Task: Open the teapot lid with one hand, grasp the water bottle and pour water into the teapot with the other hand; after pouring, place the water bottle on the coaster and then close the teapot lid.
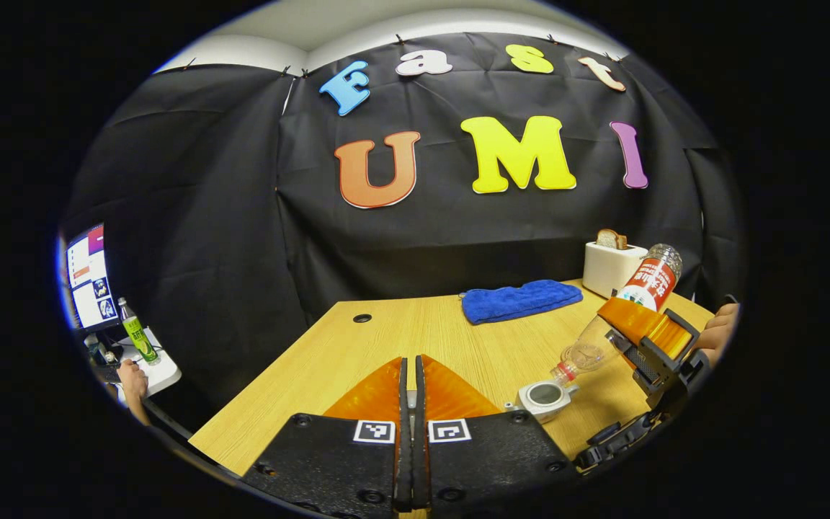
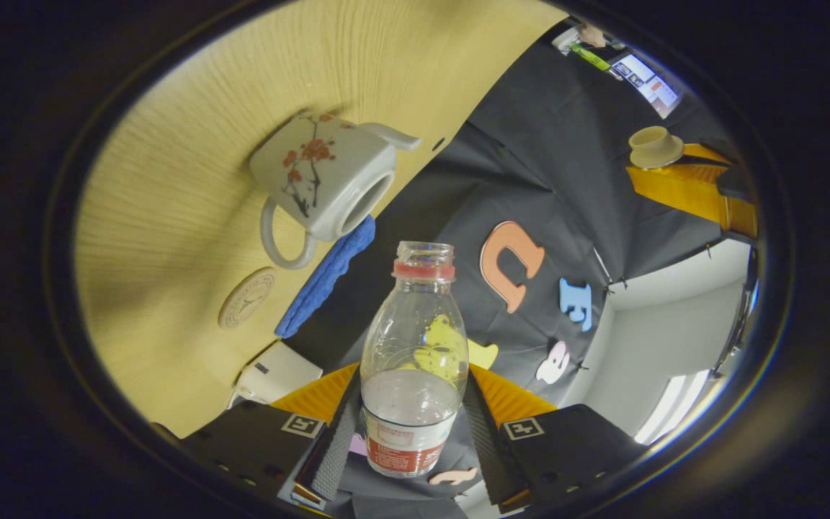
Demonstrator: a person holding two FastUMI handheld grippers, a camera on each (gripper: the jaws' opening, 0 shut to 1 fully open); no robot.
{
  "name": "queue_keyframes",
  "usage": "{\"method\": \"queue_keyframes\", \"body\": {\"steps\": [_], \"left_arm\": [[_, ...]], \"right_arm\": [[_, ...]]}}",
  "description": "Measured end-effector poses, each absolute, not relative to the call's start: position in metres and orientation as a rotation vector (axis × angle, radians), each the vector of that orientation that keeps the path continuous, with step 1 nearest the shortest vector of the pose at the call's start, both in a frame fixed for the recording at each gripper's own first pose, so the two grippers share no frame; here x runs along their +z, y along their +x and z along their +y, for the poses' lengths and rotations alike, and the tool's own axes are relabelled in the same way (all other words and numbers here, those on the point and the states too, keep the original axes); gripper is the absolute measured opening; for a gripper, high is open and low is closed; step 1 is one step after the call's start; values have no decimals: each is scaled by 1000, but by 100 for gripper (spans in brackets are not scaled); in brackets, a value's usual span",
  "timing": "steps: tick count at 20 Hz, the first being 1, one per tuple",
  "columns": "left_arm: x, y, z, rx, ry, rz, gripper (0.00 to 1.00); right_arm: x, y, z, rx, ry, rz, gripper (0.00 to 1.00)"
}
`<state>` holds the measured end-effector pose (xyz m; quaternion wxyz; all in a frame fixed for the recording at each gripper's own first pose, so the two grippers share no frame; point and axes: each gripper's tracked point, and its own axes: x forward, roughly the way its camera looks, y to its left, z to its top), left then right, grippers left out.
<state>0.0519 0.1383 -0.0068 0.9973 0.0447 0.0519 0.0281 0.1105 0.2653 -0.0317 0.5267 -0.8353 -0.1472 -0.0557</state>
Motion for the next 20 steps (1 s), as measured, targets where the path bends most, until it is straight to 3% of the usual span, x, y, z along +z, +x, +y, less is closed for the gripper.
{"method": "queue_keyframes", "body": {"steps": [9,20], "left_arm": [[-5,53,149,72,47,101,3],[-10,56,148,77,62,115,3]], "right_arm": [[-57,118,214,-27,-1392,-161,77],[-47,129,175,46,-545,-78,75]]}}
